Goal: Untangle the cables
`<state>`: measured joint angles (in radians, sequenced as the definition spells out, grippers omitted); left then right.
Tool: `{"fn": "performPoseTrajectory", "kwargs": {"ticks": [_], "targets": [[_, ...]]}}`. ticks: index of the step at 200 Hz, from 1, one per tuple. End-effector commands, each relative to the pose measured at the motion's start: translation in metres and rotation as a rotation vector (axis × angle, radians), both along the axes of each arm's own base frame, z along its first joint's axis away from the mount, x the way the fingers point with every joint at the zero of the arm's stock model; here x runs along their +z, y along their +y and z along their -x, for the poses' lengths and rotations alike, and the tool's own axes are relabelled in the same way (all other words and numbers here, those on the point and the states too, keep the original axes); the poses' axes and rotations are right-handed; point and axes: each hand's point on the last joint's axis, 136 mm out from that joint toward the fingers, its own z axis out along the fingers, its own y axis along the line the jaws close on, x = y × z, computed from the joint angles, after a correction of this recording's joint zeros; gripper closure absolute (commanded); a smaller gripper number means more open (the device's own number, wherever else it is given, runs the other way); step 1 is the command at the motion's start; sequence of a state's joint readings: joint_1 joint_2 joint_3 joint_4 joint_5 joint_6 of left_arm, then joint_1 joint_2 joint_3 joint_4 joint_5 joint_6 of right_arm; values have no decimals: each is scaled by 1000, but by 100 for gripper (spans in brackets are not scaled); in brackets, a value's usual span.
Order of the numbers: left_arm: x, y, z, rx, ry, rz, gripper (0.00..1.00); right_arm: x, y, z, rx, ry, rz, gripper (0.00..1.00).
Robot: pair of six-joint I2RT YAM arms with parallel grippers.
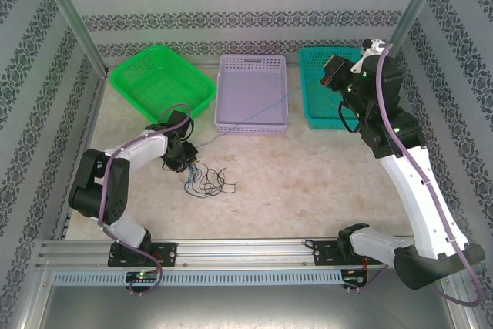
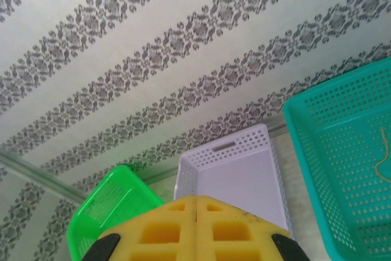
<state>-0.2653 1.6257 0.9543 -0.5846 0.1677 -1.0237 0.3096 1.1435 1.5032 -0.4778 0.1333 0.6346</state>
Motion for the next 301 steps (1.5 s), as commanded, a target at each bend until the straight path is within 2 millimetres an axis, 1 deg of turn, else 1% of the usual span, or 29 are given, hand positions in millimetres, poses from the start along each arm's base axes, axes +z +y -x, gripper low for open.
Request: {"fn": "performPoseTrajectory", "kwargs": {"ticks": [1, 38, 47, 69, 78, 96, 108, 117, 129, 144, 158, 178, 196, 216, 226, 250, 276, 301], "targets": [[-7, 17, 18, 3, 55, -61, 80, 53, -18, 11, -56, -130, 28, 100], [-14, 27, 22, 4, 80, -103, 79, 103, -29, 23, -89, -239, 39, 100], [-14, 28, 22, 1, 81, -108, 79, 114, -29, 26, -85, -262, 36, 100], [-17, 28, 20, -5, 86, -109, 79, 134, -25, 30, -56, -304, 26, 100], [-18, 28, 18, -4, 84, -104, 80, 138, -19, 29, -27, -307, 11, 100], [-18, 25, 14, -5, 85, -94, 80, 137, -3, 25, 42, -298, -11, 100], [-18, 24, 12, -5, 86, -91, 78, 137, 6, 26, 63, -300, 0, 100], [-18, 24, 12, -9, 90, -96, 76, 140, 8, 28, 65, -316, 5, 100], [-17, 24, 10, -12, 93, -98, 67, 146, 9, 30, 66, -333, -3, 100], [-15, 23, 9, -10, 92, -93, 61, 153, 12, 30, 81, -344, -3, 100], [-7, 20, 4, -2, 67, -72, 53, 157, 16, 30, 96, -350, 4, 100], [18, 14, -6, 7, -13, -38, 41, 160, 17, 32, 97, -358, 41, 100], [57, 5, -25, -22, -147, 9, 34, 159, 19, 32, 114, -363, 72, 100], [103, -4, -39, -66, -280, 49, 28, 157, 24, 31, 138, -360, 105, 100], [127, -8, -45, -90, -343, 67, 27, 154, 25, 29, 146, -353, 116, 100], [175, -18, -54, -154, -476, 105, 28, 145, 33, 24, 178, -340, 123, 100], [231, -35, -61, -248, -671, 170, 30, 135, 53, 17, 264, -317, 105, 100], [273, -53, -61, -340, -820, 249, 35, 121, 74, 10, 344, -276, 79, 100]]}}
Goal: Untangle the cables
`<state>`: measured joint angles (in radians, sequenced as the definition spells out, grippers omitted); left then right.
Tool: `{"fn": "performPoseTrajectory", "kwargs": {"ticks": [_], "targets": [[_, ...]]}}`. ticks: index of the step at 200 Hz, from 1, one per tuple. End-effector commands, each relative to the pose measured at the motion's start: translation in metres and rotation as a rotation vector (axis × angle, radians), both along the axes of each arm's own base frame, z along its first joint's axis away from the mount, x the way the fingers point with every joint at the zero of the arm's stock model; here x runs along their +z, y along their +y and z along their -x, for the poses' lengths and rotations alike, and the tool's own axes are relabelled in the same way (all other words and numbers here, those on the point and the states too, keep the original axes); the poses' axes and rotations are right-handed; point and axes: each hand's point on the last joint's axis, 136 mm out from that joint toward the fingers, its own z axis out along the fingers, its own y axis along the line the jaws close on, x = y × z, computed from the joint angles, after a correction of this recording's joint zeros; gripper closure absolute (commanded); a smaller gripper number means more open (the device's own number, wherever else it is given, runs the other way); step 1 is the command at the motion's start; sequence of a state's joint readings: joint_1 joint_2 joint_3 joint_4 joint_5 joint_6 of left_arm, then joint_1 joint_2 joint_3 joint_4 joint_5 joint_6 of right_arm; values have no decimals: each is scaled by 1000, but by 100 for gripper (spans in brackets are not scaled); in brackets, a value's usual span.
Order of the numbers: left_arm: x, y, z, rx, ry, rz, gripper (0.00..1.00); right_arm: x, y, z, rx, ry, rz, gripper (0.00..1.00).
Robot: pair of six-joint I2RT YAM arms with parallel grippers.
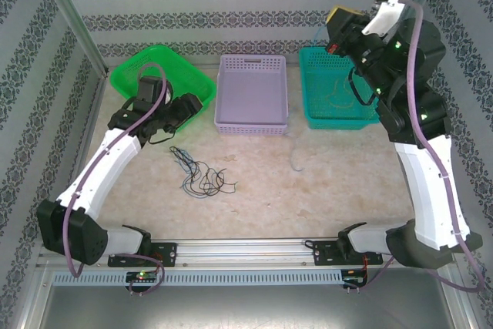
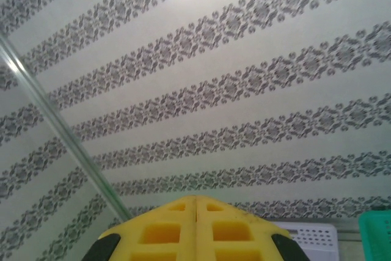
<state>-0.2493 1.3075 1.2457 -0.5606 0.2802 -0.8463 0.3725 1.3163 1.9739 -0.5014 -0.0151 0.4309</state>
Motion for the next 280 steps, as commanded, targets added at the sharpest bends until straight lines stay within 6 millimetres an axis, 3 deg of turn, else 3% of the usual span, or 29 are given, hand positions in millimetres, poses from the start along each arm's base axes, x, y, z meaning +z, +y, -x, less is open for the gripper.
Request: {"fn": "performPoseTrajectory", "kwargs": {"ticks": [1, 22, 51, 97, 130, 158, 217, 231, 249, 268, 274, 280], "targets": [[52, -24, -2, -149, -201, 52, 35, -17, 30, -7, 121, 43, 7, 100], [75, -38, 2, -229, -305, 84, 37, -35, 50, -14, 196, 105, -6, 100], [91, -59, 11, -338, -436, 89, 35, -61, 76, -19, 271, 185, -6, 100], [116, -111, 24, -508, -667, 6, 27, -91, 104, -21, 360, 282, -21, 100], [130, -145, 20, -584, -749, -22, 25, -101, 114, -19, 397, 322, -28, 100], [152, -159, 14, -593, -830, -20, 24, -110, 118, -18, 416, 355, -23, 100], [166, -179, 2, -623, -893, -71, 28, -114, 124, -19, 439, 380, -26, 100], [164, -180, -1, -627, -886, -93, 34, -114, 126, -20, 451, 384, -27, 100], [165, -182, -5, -630, -889, -108, 59, -115, 129, -20, 463, 391, -28, 100], [168, -183, -9, -622, -881, -110, 93, -116, 128, -23, 458, 395, -33, 100], [169, -183, -10, -616, -873, -110, 100, -116, 126, -24, 452, 397, -38, 100], [169, -182, -12, -608, -861, -109, 100, -116, 125, -26, 448, 397, -40, 100]]}}
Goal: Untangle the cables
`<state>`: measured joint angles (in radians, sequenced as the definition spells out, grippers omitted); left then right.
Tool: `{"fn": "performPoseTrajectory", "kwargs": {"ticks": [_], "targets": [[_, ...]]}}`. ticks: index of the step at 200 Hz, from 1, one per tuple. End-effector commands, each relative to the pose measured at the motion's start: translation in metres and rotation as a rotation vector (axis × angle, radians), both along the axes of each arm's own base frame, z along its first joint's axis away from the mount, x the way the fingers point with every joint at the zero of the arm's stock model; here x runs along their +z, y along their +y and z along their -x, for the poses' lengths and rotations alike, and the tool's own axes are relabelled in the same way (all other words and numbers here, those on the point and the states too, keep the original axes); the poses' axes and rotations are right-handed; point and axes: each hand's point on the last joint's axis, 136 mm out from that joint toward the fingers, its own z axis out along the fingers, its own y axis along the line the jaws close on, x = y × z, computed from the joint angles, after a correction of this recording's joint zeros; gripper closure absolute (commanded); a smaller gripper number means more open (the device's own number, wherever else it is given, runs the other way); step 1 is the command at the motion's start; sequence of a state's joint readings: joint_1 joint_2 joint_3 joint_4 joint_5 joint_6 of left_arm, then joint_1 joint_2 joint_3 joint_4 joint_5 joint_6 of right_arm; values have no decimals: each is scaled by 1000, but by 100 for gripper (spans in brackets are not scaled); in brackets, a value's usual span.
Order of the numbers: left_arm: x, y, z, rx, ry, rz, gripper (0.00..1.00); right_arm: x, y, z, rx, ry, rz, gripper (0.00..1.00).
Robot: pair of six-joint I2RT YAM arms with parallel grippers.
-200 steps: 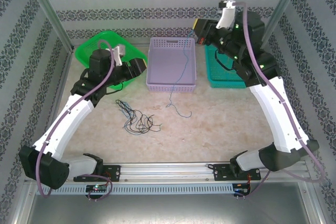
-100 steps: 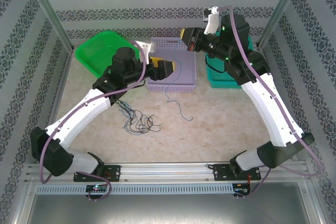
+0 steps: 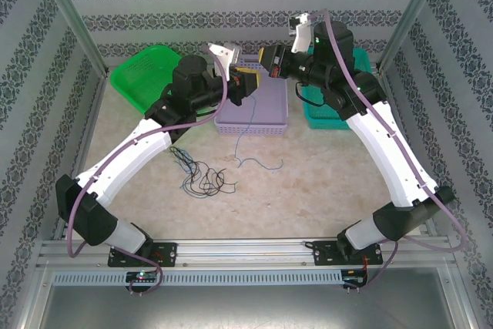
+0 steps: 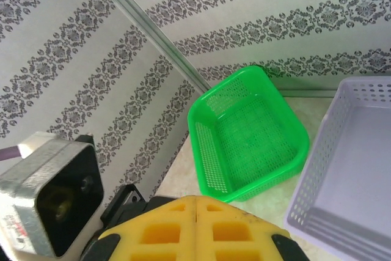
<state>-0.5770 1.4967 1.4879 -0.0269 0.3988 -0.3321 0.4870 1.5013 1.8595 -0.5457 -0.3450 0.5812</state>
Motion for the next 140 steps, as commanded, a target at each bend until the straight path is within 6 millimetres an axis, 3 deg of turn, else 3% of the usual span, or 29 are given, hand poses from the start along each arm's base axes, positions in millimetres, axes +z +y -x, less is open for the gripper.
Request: {"fn": "performPoseTrajectory", "kwargs": {"ticks": [1, 12, 22, 31, 46, 55, 73, 87, 118, 140], "targets": [[18, -2, -3, 14, -31, 4, 100, 12, 1, 2, 14, -5, -34, 100], [22, -1, -5, 25, -17, 17, 100, 12, -4, -2, -2, -4, -36, 99], [29, 2, -9, 38, 4, 38, 100, 12, -10, -6, -22, -6, -33, 69], [38, 4, -13, 46, 21, 57, 100, 12, -19, -9, -65, -14, -15, 54], [51, 8, -22, 67, 57, 64, 100, 3, -43, -16, -182, -24, 39, 42], [59, 10, -26, 70, 75, 69, 100, -9, -61, -21, -260, 3, 54, 39], [84, 15, -27, 63, 76, 111, 100, -51, -95, -30, -408, 129, 59, 39], [103, 19, -27, 52, 80, 152, 100, -83, -107, -31, -480, 209, 69, 39], [142, 25, -25, -6, 71, 250, 100, -153, -89, -34, -521, 387, 22, 40], [165, 33, -31, 4, 56, 312, 100, -187, -67, -48, -513, 437, 16, 42]]}}
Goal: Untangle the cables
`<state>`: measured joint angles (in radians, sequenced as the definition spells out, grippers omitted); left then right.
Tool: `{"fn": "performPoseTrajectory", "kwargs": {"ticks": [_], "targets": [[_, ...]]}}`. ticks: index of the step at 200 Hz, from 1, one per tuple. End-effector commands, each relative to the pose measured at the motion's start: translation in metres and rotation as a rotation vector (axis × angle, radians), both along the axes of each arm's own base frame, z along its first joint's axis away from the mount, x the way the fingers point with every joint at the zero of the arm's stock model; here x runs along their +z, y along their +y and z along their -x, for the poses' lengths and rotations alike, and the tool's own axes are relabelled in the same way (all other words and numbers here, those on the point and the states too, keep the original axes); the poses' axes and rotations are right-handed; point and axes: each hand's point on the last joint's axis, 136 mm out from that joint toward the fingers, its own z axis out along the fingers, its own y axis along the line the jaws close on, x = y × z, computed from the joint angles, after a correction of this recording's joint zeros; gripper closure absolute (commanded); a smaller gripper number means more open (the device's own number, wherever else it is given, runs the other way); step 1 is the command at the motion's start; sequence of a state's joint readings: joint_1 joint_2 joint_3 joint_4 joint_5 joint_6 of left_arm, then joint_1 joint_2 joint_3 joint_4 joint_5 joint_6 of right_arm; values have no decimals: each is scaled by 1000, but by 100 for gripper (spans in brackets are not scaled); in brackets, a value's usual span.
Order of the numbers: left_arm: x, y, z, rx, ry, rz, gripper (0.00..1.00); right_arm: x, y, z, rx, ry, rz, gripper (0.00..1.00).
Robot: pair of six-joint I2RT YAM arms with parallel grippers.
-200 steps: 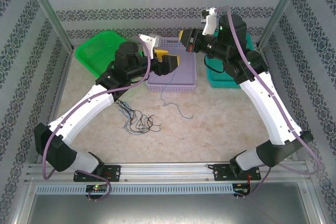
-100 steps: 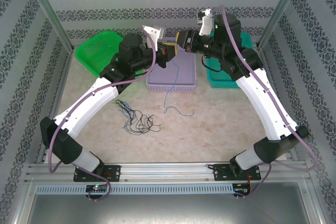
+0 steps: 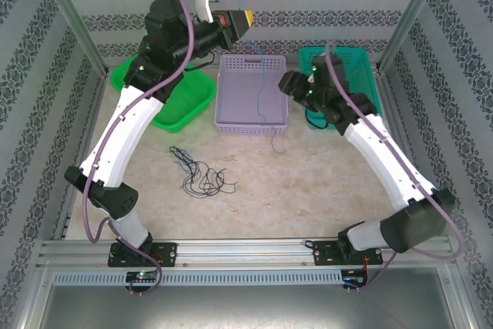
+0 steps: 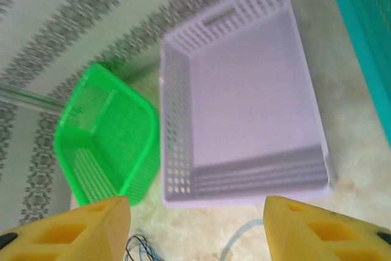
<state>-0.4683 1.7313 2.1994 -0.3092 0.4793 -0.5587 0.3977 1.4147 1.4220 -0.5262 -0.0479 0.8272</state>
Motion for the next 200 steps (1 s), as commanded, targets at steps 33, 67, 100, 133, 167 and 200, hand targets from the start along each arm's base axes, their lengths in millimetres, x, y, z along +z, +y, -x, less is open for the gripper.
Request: {"fn": "performPoseTrajectory", "kwargs": {"ticks": [33, 67, 100, 133, 167, 200], "targets": [[52, 20, -27, -41, 19, 229, 100, -54, 39, -46, -6, 86, -50, 46], [61, 34, -63, -32, 18, 337, 100, -51, 41, -53, 29, 32, 12, 34], [55, 48, -96, -19, 22, 432, 100, -43, 17, -48, -7, -13, 49, 28], [43, 59, -124, 14, 35, 498, 100, -53, 22, -47, 61, 5, -16, 29], [-14, 48, -164, 46, 140, 440, 100, -61, 25, -38, 112, -13, 64, 29], [-61, 40, -194, 59, 209, 420, 100, -94, 36, -19, 254, 21, 237, 29]]}}
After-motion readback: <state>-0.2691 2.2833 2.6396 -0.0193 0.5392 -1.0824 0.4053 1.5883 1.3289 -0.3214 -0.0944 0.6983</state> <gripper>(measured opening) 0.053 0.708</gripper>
